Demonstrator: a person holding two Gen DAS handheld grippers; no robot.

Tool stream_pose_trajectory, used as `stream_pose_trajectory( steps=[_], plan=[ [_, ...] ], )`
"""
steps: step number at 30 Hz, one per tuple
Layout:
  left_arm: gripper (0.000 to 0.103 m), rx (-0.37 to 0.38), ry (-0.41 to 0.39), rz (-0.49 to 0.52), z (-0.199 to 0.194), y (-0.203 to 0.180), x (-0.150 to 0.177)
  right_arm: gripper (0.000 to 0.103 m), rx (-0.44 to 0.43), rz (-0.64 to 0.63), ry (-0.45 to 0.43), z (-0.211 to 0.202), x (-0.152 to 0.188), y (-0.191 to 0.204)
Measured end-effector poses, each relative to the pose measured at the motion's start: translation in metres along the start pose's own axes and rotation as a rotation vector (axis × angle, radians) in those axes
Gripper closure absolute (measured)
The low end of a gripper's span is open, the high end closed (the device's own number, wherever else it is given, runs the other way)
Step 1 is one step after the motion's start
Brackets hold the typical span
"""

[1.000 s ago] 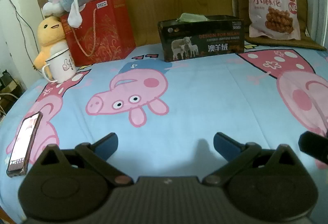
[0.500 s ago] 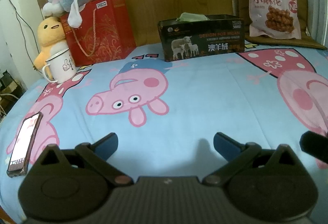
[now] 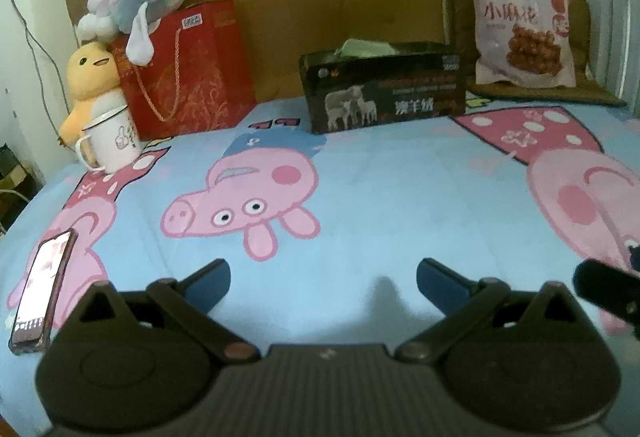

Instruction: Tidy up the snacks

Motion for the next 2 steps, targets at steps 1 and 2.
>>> stream_pose_trajectory(
  steps=[1,2],
  plan=[
    [0.000,0.008,-0.004,-0.001,-0.0007,0.0001,-0.0011,0.000,-0.001,0.000,0.000,0.0000,-0.0002,0.0003],
    [0.000,0.018,-0.002,0.000,-0.0006,-0.0001,-0.0021,0.000,-0.002,0.000,-0.001,0.0003,-0.0007,0.0006]
  ],
)
Point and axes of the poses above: each gripper's, at about its wrist camera, not at the fingertips, and z roughly the way its jaws point, y to its left, x to its underside, the point moved 1 cm from there along z, roughly the way its jaws point, and after that the axes turned 5 degrees about z, right-handed, at the moved point
